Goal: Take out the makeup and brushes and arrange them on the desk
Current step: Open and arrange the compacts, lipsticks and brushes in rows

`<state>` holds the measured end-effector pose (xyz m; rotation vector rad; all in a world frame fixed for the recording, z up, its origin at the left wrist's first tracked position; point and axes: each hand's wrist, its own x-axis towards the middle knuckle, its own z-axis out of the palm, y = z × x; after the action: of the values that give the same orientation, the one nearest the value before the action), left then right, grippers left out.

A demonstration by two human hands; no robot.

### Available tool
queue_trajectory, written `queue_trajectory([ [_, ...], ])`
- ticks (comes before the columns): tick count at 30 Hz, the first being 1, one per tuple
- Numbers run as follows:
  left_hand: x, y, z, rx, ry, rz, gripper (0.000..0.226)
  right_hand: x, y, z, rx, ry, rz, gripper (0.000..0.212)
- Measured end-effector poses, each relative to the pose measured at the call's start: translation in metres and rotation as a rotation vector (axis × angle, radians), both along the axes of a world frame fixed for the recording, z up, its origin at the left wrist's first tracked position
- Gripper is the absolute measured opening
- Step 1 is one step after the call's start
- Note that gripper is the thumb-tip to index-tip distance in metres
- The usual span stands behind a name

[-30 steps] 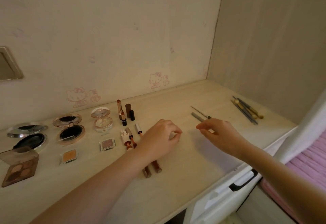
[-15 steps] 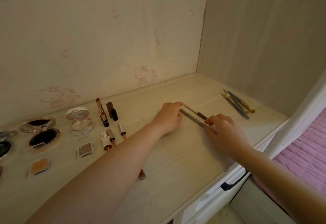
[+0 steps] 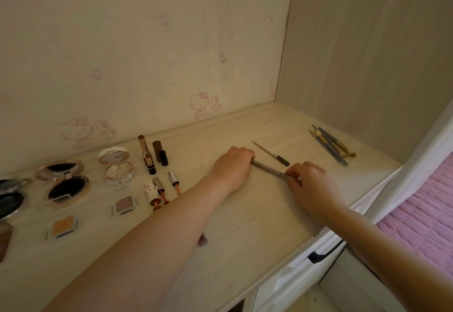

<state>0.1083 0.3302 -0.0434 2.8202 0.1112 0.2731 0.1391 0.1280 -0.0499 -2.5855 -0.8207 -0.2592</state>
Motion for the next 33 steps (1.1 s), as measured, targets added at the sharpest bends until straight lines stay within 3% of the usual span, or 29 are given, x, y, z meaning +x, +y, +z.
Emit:
queue_trajectory([
  [3,-0.012,0.003,0.007,0.130,-0.049,-0.017,0.022,-0.008,0.002,0.003,0.027,-0.003,0.022,0.019],
  [8,-0.046,0.019,0.019,0.121,-0.080,-0.052,0.015,-0.028,0.008,0.013,0.097,-0.006,0.081,0.015],
  [19,-0.153,0.071,0.037,-0.158,-0.169,0.053,0.004,-0.090,0.053,0.027,0.184,0.027,0.275,0.012],
  [26,-0.223,0.102,0.042,-0.393,-0.271,0.163,0.015,-0.131,0.093,0.035,0.142,0.068,0.413,0.010],
  [33,-0.284,0.127,0.034,-0.489,-0.415,0.320,0.025,-0.174,0.138,0.032,0.146,0.095,0.541,0.010],
])
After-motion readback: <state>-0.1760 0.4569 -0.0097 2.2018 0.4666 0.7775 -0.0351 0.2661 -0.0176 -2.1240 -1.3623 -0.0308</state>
